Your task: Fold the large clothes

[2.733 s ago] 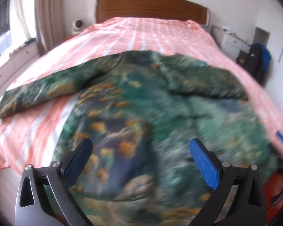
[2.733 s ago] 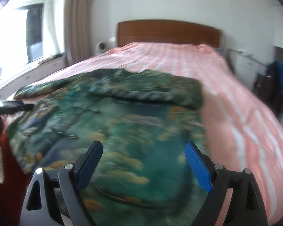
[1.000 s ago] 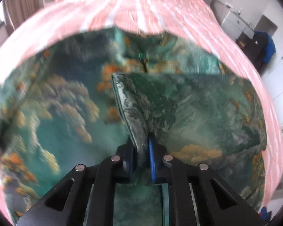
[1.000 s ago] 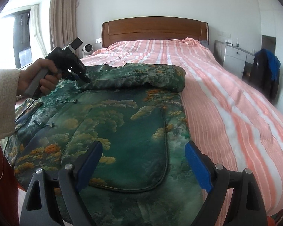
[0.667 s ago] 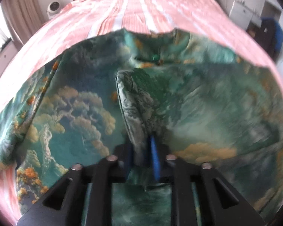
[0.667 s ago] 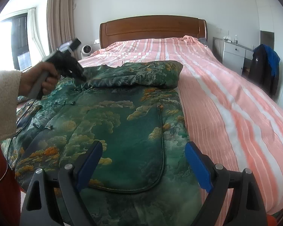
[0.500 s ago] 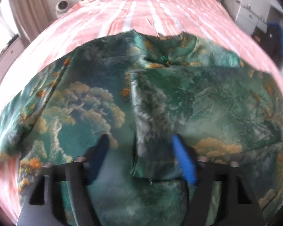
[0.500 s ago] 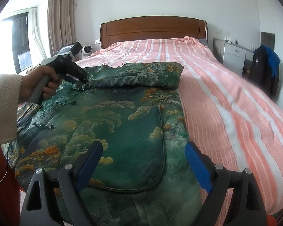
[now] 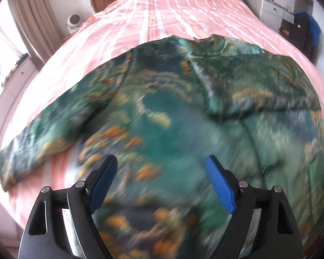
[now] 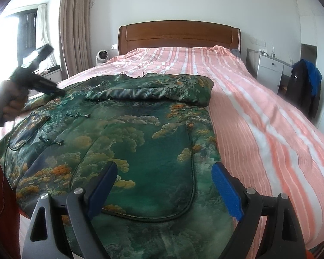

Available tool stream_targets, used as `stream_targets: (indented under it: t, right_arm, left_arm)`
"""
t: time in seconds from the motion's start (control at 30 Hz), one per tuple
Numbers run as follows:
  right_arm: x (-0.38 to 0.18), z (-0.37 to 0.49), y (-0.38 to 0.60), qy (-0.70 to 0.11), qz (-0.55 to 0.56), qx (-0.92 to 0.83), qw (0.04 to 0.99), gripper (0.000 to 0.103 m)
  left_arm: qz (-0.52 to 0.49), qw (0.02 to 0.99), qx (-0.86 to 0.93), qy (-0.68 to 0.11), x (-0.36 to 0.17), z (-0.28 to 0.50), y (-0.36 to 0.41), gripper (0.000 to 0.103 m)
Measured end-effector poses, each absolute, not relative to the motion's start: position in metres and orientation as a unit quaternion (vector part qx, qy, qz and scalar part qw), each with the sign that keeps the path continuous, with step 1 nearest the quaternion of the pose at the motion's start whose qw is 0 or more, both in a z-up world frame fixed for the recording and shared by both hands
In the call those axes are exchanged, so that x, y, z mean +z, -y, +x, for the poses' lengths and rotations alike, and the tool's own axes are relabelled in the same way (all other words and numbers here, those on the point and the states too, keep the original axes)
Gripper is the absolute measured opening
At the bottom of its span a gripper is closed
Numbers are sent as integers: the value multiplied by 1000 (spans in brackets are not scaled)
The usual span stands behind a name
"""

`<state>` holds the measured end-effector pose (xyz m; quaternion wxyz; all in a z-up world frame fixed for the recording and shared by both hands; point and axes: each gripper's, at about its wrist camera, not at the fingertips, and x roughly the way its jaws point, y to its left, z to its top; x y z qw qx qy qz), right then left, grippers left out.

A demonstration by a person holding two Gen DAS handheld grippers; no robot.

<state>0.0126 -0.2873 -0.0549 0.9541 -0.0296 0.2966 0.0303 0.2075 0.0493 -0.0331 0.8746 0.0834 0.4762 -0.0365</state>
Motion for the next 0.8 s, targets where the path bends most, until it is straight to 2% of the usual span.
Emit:
stream_targets:
  t: [0.3, 0.8]
  right_arm:
    - [-57, 11, 275, -294, -55, 37, 953, 88]
    - [-60, 7, 260, -294, -82, 41, 952, 88]
  left_arm:
    - [58, 875, 13, -481, -38, 165, -117, 88]
    - [-6, 874, 84, -479, -50, 152, -191, 91]
